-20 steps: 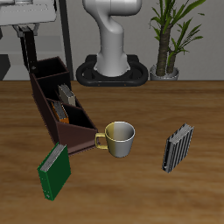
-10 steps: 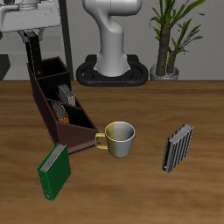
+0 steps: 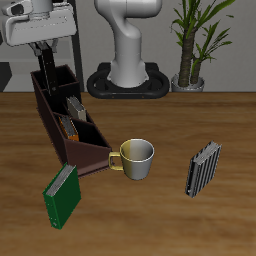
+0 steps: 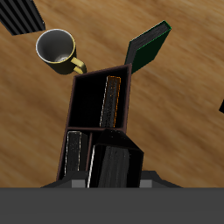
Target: Place the yellow book into the right desk caddy's front compartment and place the orange book into the right desk caddy's left compartment and place the black book into the right desk caddy's back compartment
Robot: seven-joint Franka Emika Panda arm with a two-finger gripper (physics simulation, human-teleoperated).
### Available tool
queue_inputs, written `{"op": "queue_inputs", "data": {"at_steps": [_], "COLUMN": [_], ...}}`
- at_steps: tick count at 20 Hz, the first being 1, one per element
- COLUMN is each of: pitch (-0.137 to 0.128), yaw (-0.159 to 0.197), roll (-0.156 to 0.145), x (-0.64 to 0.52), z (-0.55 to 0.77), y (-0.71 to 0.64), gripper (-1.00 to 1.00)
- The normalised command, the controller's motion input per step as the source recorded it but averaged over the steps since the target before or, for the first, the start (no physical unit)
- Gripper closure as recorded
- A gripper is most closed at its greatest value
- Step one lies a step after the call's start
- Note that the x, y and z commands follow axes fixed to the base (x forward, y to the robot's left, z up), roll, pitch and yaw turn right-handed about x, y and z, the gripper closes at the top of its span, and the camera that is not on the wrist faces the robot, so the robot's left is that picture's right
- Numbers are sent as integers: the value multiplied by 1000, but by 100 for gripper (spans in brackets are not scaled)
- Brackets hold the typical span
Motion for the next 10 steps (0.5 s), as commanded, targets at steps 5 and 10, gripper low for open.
{"op": "queue_inputs", "data": {"at_steps": [5,10], "pitch": [29,-9], "yaw": [-6,-33], "roll": [26,-15], "x": [-72,-115], "z": [-161,10], "y": [149,-22], "gripper": [100,100]}}
